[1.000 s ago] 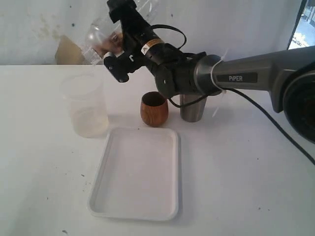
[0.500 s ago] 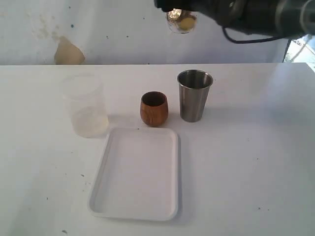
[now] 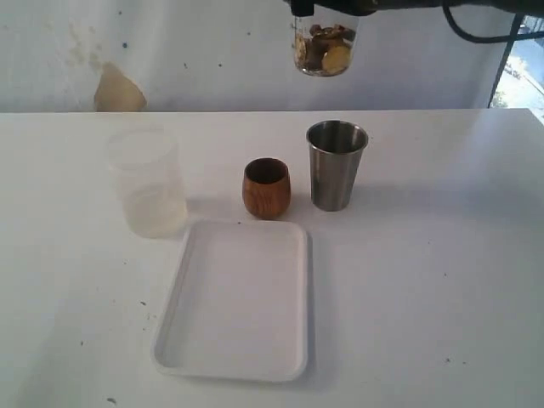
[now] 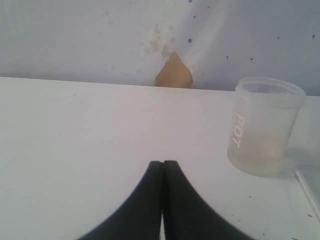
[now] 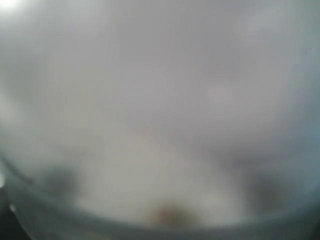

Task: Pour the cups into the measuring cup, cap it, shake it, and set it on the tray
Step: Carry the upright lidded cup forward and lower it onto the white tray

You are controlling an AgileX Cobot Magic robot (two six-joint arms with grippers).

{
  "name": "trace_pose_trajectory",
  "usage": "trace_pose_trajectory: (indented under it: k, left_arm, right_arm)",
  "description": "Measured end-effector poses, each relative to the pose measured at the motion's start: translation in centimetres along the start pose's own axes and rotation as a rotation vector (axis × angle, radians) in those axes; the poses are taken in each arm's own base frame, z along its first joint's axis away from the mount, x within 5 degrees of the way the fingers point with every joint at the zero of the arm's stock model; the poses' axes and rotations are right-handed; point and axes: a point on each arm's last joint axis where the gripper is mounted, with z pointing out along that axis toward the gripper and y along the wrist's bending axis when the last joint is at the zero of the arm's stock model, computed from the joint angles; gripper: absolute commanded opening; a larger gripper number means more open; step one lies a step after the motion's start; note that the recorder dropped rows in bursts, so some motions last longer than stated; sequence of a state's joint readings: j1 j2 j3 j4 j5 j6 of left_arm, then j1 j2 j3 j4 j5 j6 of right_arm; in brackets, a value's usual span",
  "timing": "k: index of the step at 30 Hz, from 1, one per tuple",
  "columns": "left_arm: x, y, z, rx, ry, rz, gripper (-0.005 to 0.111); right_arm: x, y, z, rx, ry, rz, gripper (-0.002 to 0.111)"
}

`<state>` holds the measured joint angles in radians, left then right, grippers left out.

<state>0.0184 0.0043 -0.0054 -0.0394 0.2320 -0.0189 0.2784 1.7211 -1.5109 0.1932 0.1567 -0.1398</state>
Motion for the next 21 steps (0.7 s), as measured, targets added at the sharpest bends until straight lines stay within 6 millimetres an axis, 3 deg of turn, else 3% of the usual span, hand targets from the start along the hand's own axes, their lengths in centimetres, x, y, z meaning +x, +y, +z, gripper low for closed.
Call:
trace_pose_trajectory:
  k: [7,17,21]
  left_arm:
    - [0.0,0.0,0.0,0.0,0.0,0.0,0.0]
    - [0.0,0.0,0.0,0.0,0.0,0.0,0.0]
    - [0.0,0.0,0.0,0.0,0.0,0.0,0.0]
  right_arm:
    - [3.9,1.0,-3.3,-0.01,0.027,-0.023,0.0]
    - [9.8,8.2,-4.3,-0.2,0.001,-0.073,0.0]
    - [12.9,9.7,-4.4,-0.288,0.05,-0.102,0.0]
